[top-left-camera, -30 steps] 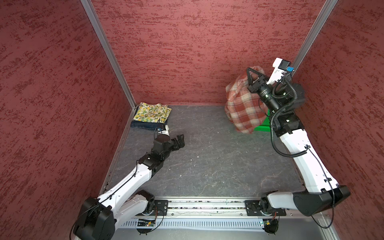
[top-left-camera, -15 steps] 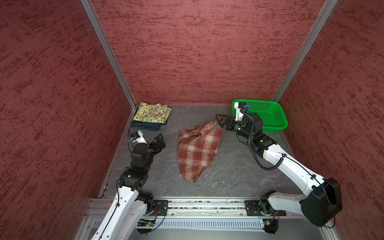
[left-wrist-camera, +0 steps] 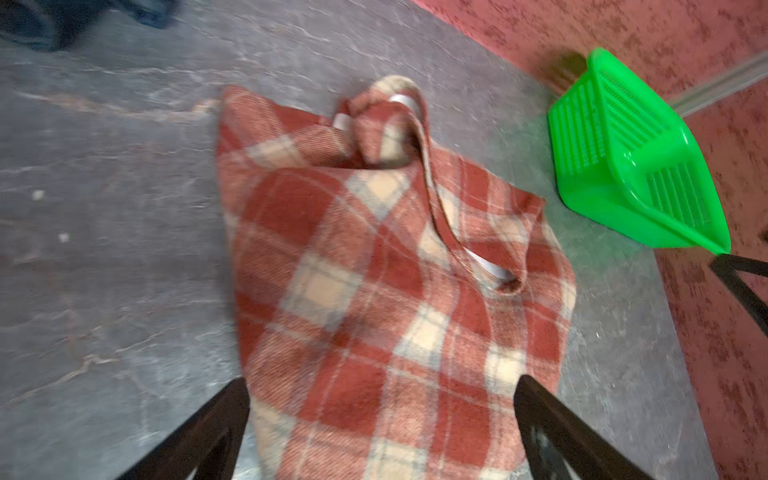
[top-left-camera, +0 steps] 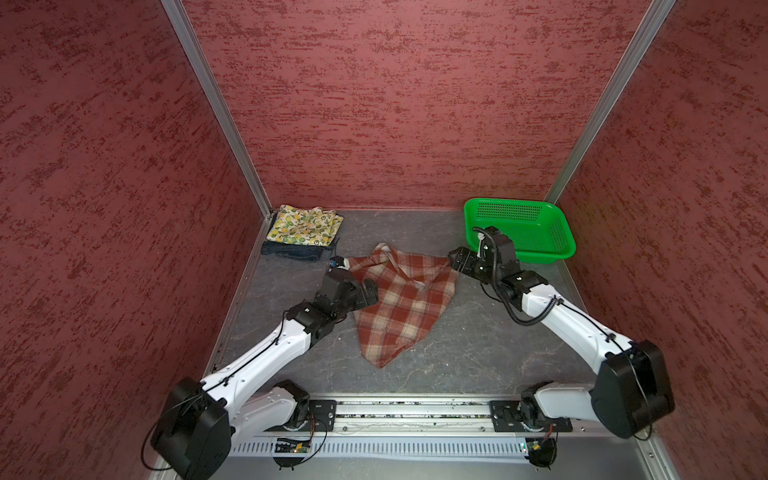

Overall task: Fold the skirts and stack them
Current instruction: 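Pull the plaid skirt out and lay it near the table center with the right gripper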

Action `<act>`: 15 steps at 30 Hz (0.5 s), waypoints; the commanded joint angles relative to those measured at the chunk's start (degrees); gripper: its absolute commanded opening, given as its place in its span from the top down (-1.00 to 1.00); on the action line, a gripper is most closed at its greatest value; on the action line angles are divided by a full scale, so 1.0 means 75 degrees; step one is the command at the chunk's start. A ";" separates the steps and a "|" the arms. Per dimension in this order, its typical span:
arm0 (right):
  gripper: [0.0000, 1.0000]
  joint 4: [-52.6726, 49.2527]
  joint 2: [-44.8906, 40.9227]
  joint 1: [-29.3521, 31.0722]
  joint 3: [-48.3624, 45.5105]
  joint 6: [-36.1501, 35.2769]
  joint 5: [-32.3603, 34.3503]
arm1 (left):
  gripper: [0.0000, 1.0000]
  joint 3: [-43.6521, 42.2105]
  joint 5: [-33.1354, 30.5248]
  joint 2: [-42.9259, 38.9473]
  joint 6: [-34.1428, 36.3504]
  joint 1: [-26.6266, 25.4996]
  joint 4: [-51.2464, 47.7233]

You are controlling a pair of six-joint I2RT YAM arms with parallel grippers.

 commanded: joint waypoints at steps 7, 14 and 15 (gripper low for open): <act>-0.55 -0.0611 0.0146 -0.0178 0.0024 -0.0252 0.0103 | -0.99 0.1863 -0.0022 0.1758 0.0583 -0.1010 -0.0704; -0.47 -0.0496 -0.0730 -0.1547 -0.0529 0.0203 -0.0404 | -0.98 0.3295 0.1337 0.3609 -0.0708 -0.1080 -0.0361; -0.47 -0.0489 -0.0816 -0.1672 -0.0593 0.0192 -0.0439 | -0.98 0.3427 0.1494 0.3867 -0.0963 -0.1113 -0.0246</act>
